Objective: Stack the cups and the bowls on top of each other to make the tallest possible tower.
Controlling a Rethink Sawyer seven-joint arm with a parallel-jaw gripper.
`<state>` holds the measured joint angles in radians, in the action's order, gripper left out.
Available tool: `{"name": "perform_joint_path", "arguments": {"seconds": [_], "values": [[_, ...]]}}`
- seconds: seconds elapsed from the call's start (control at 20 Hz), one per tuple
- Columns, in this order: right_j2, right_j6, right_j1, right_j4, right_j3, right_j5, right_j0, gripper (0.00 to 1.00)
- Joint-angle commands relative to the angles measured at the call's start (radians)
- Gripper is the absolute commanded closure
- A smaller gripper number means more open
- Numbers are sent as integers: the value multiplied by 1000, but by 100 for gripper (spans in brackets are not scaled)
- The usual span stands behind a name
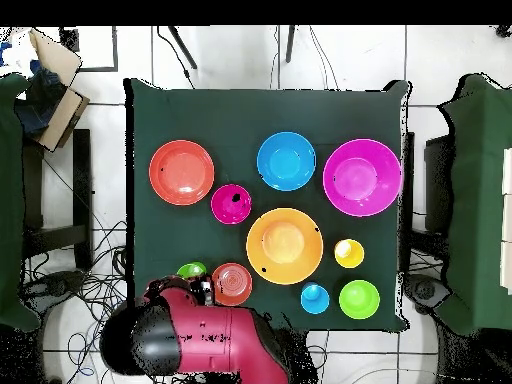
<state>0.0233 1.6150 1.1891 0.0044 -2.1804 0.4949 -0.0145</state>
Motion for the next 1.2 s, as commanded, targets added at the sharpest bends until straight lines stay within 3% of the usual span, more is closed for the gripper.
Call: {"name": "perform_joint_path", "arguments": {"seconds": [0.05,0.4,1.2], "values": [[-75,129,-149,-31,-69,-204,-41,0],[-82,139,-214,-42,-72,-301,-45,0],[-63,147,-277,-54,-64,-393,-27,0]]}}
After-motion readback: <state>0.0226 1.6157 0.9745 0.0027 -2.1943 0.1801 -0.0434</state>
